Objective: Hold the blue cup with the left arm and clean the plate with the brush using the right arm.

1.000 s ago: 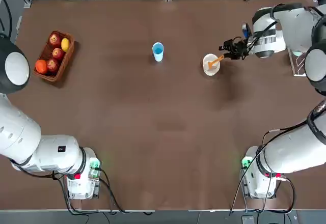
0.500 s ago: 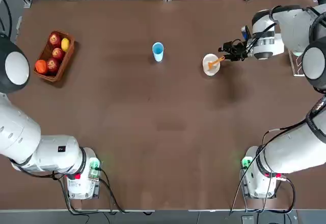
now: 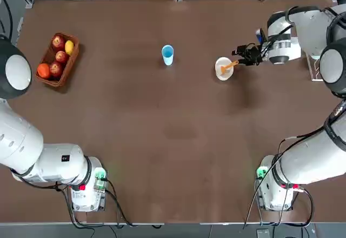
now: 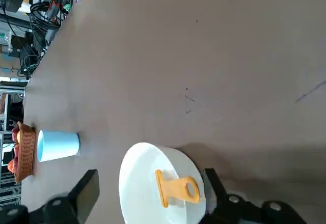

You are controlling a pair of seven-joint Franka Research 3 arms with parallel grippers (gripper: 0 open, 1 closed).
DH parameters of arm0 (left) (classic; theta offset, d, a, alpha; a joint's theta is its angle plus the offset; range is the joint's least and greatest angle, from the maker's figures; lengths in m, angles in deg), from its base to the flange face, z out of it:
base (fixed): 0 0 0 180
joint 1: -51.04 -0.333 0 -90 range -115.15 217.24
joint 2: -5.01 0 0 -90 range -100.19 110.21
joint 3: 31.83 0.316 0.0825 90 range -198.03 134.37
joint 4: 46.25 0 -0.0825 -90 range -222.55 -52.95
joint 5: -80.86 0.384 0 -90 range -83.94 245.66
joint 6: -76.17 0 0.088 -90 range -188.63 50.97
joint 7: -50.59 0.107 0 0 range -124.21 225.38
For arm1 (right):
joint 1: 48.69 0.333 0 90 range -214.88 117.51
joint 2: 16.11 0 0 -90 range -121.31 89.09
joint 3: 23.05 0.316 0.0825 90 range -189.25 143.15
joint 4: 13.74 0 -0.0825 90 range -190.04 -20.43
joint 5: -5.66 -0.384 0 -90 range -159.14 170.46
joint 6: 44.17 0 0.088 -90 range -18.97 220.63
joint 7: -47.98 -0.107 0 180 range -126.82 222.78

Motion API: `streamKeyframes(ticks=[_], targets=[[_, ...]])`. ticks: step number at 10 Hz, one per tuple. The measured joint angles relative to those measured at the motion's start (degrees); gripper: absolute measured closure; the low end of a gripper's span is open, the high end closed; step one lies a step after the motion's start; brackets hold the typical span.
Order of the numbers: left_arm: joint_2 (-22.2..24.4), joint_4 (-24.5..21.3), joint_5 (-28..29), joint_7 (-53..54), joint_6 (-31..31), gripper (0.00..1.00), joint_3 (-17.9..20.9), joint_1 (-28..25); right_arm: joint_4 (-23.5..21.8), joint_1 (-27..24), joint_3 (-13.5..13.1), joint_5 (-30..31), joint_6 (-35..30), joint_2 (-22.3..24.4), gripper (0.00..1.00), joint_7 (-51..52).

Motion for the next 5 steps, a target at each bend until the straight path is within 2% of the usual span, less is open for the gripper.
streamKeyframes(ticks=[3, 5], targets=[[-0.1, 0.0, 0.0, 0.0, 0.0, 0.0, 0.0, 0.0, 0.2, 0.0, 0.0, -0.5, 0.2, -0.2, 0.0, 0.9], [-0.3, -0.1, 0.0, 0.0, 0.0, 0.0, 0.0, 0.0, 0.3, 0.0, -0.1, -0.6, 0.6, -0.2, 0.0, 2.0]])
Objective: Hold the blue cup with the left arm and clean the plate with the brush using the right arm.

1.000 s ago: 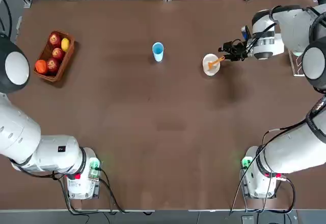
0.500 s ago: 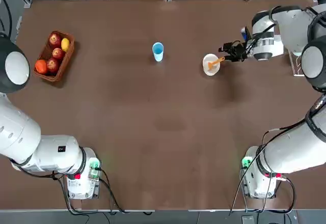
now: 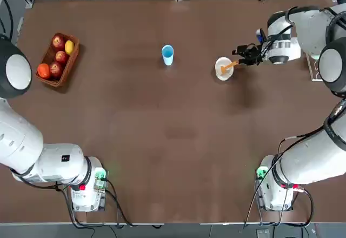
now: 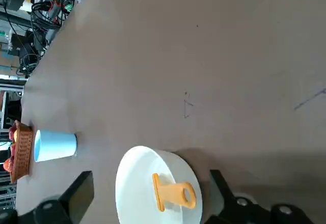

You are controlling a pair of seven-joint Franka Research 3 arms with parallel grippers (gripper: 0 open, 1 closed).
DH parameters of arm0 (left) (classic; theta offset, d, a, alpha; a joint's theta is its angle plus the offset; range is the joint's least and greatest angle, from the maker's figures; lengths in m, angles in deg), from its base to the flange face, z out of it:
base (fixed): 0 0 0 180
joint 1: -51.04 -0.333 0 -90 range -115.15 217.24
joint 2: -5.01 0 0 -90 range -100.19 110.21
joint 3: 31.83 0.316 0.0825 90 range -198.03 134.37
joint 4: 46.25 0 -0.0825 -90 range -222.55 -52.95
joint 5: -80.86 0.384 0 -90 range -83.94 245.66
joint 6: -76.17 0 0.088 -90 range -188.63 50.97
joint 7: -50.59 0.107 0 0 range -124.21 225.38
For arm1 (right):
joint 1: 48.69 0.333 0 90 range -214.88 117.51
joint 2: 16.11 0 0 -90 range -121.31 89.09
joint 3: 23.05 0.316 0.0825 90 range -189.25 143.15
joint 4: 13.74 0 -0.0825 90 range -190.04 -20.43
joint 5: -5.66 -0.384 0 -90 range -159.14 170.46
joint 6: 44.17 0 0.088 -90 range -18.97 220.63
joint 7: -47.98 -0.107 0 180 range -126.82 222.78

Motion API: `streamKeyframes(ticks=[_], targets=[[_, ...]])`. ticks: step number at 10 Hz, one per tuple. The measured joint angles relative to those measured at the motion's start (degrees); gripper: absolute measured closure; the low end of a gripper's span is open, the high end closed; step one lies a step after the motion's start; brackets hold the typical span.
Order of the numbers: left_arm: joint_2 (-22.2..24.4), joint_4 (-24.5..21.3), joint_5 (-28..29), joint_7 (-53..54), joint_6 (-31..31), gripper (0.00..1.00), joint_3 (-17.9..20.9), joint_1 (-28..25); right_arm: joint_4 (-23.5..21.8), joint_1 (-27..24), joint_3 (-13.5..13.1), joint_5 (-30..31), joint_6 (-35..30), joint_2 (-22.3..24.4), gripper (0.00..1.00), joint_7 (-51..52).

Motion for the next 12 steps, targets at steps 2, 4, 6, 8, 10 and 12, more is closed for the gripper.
streamKeyframes(ticks=[2, 4, 6, 8, 10, 12], targets=[[-0.1, 0.0, 0.0, 0.0, 0.0, 0.0, 0.0, 0.0, 0.3, 0.0, -0.1, 0.0, 1.5, 0.0, 0.0, 0.1], [-0.2, 0.0, 0.0, 0.0, 0.0, 0.0, 0.0, 0.0, 0.6, 0.0, -0.2, 0.3, 2.2, 0.2, 0.0, 0.2], [-0.3, 0.0, 0.0, 0.0, 0.0, 0.0, 0.0, 0.0, 0.9, 0.0, -0.8, 1.4, 2.5, 0.3, 0.0, 0.3], [-0.3, 0.0, 0.0, 0.0, 0.0, 0.0, 0.0, 0.0, 1.0, -0.5, -1.5, 3.8, 2.8, 0.5, 0.0, 0.3], [-0.3, 0.0, 0.0, 0.0, 0.7, 0.0, 0.0, 0.0, 1.0, -0.8, -1.5, 5.4, 6.5, 1.5, 0.0, 0.4], [-0.3, 0.0, 0.0, 0.2, 1.1, 0.0, 0.0, 0.0, 1.0, -0.8, -1.3, 5.7, 8.9, 2.0, 0.0, 0.4]])
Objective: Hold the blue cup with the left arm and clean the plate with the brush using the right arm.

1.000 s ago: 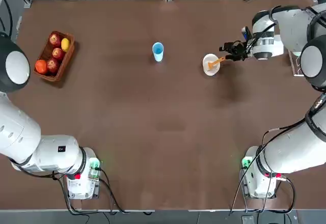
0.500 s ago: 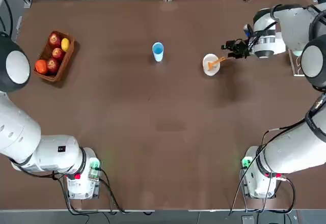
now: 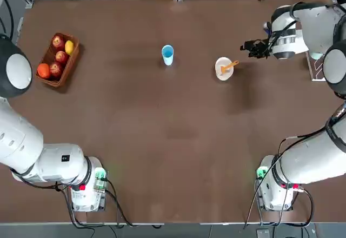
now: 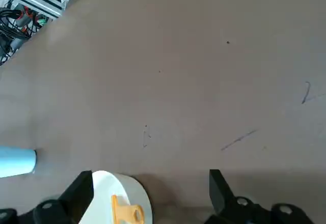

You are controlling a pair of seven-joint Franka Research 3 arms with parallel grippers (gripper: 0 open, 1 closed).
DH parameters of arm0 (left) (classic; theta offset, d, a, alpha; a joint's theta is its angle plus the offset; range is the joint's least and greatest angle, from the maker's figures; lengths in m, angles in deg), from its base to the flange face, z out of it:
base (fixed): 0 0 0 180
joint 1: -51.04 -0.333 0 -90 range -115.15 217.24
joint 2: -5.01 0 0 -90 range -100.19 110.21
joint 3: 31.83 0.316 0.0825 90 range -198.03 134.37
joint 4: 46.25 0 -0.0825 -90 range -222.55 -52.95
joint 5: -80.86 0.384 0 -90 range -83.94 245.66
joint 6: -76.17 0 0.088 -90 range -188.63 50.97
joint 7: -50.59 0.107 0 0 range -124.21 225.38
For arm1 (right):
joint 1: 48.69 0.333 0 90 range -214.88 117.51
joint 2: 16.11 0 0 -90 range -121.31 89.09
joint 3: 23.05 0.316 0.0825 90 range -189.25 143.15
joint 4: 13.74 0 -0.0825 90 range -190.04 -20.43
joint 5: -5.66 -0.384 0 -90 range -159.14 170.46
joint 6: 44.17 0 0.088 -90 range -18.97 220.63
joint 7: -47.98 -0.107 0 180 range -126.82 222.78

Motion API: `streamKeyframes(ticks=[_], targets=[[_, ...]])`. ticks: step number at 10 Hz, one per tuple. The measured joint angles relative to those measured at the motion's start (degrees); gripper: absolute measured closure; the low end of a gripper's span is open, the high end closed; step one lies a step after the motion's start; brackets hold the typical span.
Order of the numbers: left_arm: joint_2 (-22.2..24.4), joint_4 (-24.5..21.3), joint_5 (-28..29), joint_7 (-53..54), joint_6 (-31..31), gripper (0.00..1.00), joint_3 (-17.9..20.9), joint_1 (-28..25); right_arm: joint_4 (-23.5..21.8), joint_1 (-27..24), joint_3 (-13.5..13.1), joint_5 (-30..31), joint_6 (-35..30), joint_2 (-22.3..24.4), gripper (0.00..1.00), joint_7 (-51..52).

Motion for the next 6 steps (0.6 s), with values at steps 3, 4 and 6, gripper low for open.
streamKeyframes(ticks=[3, 4, 6], targets=[[0.0, 0.0, 0.0, 0.4, 1.6, 0.0, 0.0, 0.0, 0.0, 0.0, 0.0, 0.0, 2.0, 0.0, 0.0, 0.0], [0.0, 0.0, 0.0, 0.4, 1.6, 0.0, 0.0, 0.0, 0.0, 0.0, -0.1, 0.0, 2.3, 0.0, 0.0, 0.0], [0.0, 0.0, 0.0, 0.4, 1.6, 0.0, 0.0, 0.0, 0.0, -0.1, -0.2, 0.4, 2.5, 0.0, 0.0, -0.2]])
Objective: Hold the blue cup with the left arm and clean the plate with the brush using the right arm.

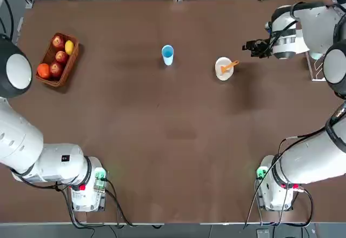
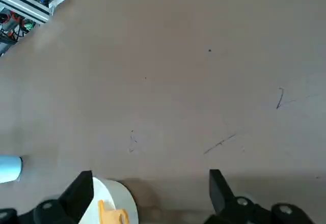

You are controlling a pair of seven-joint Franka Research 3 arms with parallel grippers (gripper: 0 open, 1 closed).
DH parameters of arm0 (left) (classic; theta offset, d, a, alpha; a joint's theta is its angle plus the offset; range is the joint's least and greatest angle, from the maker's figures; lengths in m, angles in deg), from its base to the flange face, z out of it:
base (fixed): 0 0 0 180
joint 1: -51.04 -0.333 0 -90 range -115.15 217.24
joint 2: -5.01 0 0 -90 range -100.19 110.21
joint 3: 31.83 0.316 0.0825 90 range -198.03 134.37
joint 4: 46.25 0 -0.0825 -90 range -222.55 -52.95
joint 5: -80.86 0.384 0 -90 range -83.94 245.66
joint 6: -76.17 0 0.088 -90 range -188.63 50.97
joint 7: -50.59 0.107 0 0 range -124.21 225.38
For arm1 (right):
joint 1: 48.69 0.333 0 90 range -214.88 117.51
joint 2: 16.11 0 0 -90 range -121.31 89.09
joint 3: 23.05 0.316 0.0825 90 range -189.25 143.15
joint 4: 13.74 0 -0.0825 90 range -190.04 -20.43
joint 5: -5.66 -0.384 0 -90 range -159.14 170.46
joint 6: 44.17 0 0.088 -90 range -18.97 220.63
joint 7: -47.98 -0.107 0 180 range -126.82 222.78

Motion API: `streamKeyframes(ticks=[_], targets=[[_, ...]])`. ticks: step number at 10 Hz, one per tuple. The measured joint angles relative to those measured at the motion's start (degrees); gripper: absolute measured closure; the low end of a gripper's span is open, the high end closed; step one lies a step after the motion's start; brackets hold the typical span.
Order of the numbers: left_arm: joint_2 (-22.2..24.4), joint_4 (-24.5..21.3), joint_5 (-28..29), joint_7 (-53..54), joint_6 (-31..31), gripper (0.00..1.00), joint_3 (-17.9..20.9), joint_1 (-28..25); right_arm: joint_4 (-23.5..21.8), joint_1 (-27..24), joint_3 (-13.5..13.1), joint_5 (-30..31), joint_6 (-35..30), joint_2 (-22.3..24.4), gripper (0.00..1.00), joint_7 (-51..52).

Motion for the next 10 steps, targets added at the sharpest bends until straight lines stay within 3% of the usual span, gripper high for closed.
streamKeyframes(ticks=[3, 10], targets=[[0.0, 0.0, 0.0, 0.0, 0.0, 0.0, 0.0, 0.0, 0.1, -0.3, -0.1, 8.2, 0.3, 0.0, 0.0, -8.7], [0.0, 0.0, 0.0, 0.0, 0.0, 0.0, 0.0, 0.0, 1.1, -1.9, -0.2, 18.8, 0.5, 1.7, 0.0, -19.7]])
